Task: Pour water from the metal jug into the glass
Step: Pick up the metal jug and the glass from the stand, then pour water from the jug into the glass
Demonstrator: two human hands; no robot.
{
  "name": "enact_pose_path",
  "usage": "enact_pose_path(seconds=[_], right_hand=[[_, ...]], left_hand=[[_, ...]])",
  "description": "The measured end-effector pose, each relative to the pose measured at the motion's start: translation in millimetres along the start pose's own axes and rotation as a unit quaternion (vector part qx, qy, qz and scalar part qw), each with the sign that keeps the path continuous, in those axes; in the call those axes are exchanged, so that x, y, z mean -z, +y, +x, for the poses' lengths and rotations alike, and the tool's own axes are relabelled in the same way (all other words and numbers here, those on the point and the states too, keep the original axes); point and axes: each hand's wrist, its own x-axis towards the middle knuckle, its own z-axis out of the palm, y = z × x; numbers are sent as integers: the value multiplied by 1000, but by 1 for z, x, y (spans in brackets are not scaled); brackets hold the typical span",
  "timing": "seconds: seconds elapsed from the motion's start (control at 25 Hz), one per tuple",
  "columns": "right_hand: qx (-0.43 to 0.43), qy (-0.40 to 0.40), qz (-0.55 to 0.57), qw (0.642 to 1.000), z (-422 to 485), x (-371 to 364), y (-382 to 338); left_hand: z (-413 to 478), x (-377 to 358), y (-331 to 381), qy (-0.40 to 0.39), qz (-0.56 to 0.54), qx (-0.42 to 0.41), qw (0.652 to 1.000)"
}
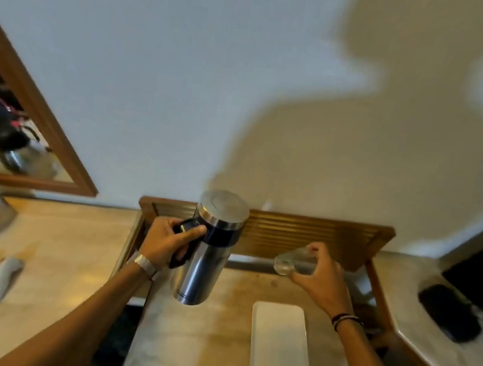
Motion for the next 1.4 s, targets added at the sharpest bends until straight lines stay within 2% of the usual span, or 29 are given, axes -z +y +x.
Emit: enact_pose_path(seconds=[0.08,0.32,0.56,0.8,1.12,1.24,1.4], right_hand=[[57,17,58,997,10,43,-56],[210,41,225,951,22,169,-220],[290,65,261,918,6,240,-312],[323,57,258,909,-11,274,-340],[306,26,276,911,-6,270,-340],[308,21,278,910,-3,268,-342],[306,17,281,910,4,262,-339]], left_hand=[[12,12,75,31,-43,-38,998],[32,33,287,11,-91,-152,984],[27,31,415,8,-62,-183,981],[21,20,482,20,55,-202,978],[24,13,522,-7,188,-139,972],[21,11,529,16,235,-143,961],[13,4,539,38,325,-181,928]])
